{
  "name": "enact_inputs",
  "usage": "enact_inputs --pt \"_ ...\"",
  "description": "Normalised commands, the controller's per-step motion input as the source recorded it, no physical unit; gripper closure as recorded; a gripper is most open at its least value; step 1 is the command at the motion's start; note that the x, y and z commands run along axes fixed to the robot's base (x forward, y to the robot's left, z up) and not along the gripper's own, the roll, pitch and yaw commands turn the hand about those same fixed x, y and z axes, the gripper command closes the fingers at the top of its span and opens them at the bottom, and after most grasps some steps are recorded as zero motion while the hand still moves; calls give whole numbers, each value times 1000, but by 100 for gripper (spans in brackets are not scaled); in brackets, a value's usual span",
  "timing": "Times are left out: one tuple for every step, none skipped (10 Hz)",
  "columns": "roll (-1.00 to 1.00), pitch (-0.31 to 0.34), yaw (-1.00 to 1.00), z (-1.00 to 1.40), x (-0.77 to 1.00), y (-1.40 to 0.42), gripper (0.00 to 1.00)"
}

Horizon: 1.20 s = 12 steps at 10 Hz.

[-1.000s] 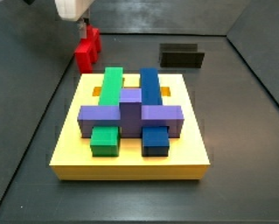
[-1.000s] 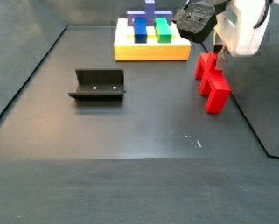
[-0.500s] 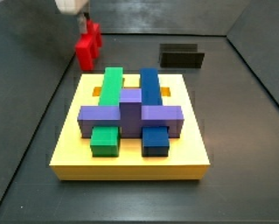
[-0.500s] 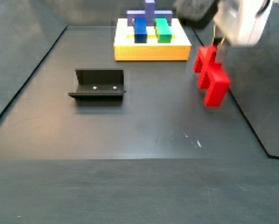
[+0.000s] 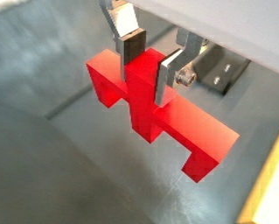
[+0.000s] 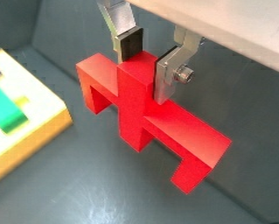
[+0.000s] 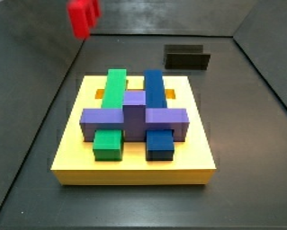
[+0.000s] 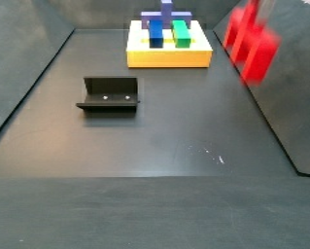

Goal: Pick up the red object. Move up. Move to above the board. Insert the red object.
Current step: Move to above the board.

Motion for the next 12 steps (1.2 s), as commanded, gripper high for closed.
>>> enact_inputs --pt "7 -3 1 1400 -59 -8 100" --pt "-1 60 1 833 41 3 100" --pt "-5 122 -1 260 75 1 100" --pt "15 30 1000 223 855 -1400 100" --pt "21 29 1000 206 847 -1400 100" --pt "28 40 1000 185 881 -1400 100" --pt "13 42 1000 188 917 -1400 100" --pt "20 46 1000 196 918 -1400 100" --pt "22 50 1000 198 911 -1400 100" --pt "21 61 1000 199 976 -1400 100" --pt "28 68 1000 205 999 -1400 100" --pt "40 84 1000 66 383 -477 100"
